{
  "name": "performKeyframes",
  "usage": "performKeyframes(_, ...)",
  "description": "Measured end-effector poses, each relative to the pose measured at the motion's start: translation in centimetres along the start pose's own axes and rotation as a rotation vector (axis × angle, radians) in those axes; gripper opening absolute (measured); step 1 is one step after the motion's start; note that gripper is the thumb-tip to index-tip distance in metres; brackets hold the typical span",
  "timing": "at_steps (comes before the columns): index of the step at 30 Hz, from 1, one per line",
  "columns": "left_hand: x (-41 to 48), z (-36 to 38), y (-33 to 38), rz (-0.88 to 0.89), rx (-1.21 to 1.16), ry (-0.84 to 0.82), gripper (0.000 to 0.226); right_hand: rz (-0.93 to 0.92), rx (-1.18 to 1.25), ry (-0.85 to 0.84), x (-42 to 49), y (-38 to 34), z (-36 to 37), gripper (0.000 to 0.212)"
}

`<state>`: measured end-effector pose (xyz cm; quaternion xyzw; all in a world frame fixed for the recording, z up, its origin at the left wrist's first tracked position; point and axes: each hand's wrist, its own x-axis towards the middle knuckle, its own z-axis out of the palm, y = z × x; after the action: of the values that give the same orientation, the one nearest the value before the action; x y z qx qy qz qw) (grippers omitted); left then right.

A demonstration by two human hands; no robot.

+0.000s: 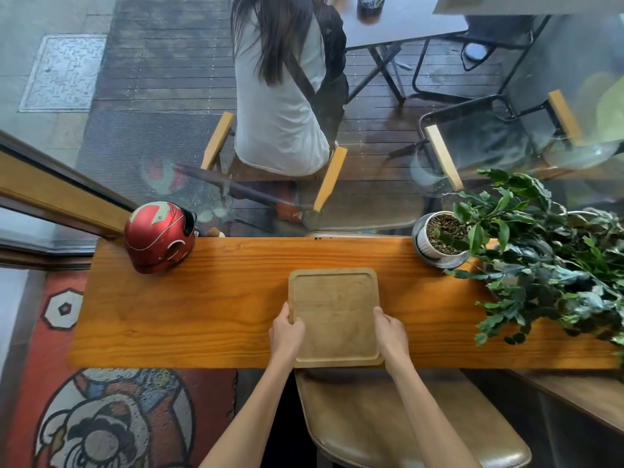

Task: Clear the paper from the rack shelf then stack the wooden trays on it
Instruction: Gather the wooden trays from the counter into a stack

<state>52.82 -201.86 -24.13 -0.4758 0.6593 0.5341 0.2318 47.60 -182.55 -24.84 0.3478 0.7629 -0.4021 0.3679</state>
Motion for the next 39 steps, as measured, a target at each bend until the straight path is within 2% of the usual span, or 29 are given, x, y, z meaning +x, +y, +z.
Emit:
performKeyframes(4,0.6,0.1,-0.1,-0.008,0.035,0.009,0.058,0.004,-0.008,-0.033,-0.2,-0.5,-0.5,0.054)
performKeyframes(6,0.8,-0.2,0.5,-0.01,0.059,0.001,0.057,0.016,-0.027,-0.063,0.0,-1.3,-1.1,0.058)
performKeyframes(9,1.8,-0.7,2.1,-0.016,0.051,-0.002,0.063,-0.068,0.019,-0.035,0.5,-3.5,-1.5,0.068)
performKeyframes(12,2.5,-0.6,4.3,-0.042,0.071,-0.052,0.064,-0.091,0.087,-0.035,0.9,-6.1,-1.4,0.058)
performKeyframes(14,2.9,-0.4,5.0,-0.049,0.088,-0.033,0.059,-0.04,0.097,-0.071,0.9,-7.4,-1.1,0.053)
performKeyframes(19,3.4,-0.6,5.7,-0.081,0.004,-0.015,0.025,0.022,0.064,-0.056,2.3,-7.3,-0.6,0.069)
performKeyframes(21,3.2,-0.7,5.6,-0.088,-0.011,-0.006,0.021,0.055,0.069,-0.067,2.2,-7.4,-1.0,0.069)
performKeyframes(24,2.4,-0.5,5.1,-0.1,0.024,0.006,0.038,0.083,0.058,-0.129,1.6,-7.0,-1.6,0.067)
performKeyframes(28,2.4,0.0,3.8,-0.089,0.008,-0.021,0.037,0.004,0.037,-0.169,0.7,-5.4,-1.1,0.033)
performKeyframes(29,2.5,0.1,3.6,-0.095,-0.006,-0.015,0.039,-0.027,0.038,-0.15,0.6,-5.1,-0.8,0.03)
performKeyframes(33,3.0,0.5,3.6,-0.134,-0.086,0.064,0.034,-0.078,0.003,-0.042,0.7,-4.4,0.5,0.037)
performKeyframes(36,3.1,0.4,3.5,-0.101,-0.105,0.16,0.044,-0.131,-0.037,0.051,0.3,-3.8,0.6,0.053)
performKeyframes(39,2.5,-0.4,3.8,-0.044,-0.116,0.194,0.054,-0.187,0.003,0.125,-0.8,-3.3,0.1,0.055)
